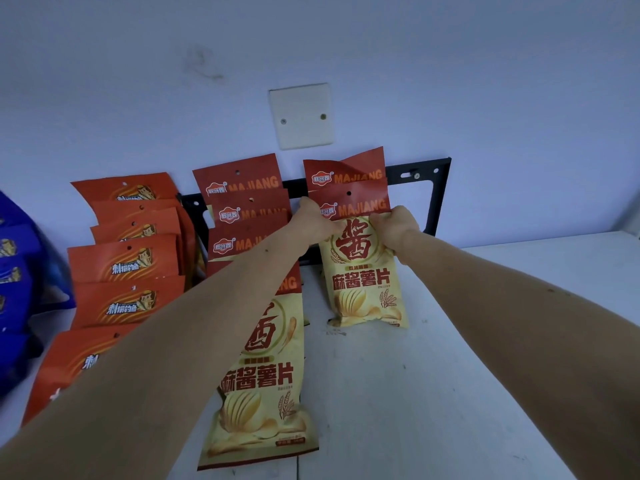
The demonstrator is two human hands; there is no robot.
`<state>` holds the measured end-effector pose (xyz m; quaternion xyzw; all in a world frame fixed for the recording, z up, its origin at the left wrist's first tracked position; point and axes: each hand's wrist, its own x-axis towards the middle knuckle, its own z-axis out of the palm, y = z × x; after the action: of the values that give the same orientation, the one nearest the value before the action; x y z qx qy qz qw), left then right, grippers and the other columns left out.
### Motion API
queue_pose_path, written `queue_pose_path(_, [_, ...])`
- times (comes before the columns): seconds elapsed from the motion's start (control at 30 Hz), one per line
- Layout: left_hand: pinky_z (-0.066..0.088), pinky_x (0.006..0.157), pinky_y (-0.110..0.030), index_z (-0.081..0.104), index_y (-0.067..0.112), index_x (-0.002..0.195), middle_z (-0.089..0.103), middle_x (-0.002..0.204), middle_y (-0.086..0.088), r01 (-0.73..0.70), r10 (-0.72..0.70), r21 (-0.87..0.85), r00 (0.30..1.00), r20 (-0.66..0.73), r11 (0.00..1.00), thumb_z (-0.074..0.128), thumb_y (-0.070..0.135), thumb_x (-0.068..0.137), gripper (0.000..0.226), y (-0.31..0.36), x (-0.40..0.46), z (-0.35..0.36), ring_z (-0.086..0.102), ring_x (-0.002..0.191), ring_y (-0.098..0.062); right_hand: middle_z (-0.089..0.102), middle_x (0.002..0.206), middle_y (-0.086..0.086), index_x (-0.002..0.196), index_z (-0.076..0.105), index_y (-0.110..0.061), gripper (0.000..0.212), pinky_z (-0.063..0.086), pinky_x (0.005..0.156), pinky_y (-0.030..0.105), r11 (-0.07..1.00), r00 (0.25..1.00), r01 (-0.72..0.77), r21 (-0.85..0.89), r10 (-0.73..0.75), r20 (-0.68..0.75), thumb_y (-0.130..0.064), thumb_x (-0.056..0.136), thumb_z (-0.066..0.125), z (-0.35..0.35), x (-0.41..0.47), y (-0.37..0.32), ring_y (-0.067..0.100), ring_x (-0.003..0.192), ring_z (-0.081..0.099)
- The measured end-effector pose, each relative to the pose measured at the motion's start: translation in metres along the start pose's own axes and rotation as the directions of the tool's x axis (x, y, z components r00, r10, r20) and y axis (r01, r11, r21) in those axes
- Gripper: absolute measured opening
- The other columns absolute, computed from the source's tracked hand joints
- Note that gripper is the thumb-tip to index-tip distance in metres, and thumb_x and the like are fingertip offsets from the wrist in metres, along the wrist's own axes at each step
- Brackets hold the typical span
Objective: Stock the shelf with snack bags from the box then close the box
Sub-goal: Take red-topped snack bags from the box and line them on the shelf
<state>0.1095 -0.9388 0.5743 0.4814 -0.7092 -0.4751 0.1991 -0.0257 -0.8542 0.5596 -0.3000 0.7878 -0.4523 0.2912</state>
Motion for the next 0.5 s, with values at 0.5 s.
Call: queue_pose_path(0.5, [0.043,0.105,-0.036,0.008,0.0,0.147,0.042,0.139,-0.011,0.071,-0.068,0.201,0.997,-0.022,0.977,0.076,0.023,0.081,0.098,0.03,-0.037,0.016,0.048,0.126,-0.024,0.053,0.111,0.013,0.11,0.042,-0.007,0.026,0.041,0.071,0.034,0.954,0.988,0.087,-0.288,-0.119,-0.095,-0.029,0.097,0.04,-0.04,-0.035,0.027,0.026,0.087,0.049])
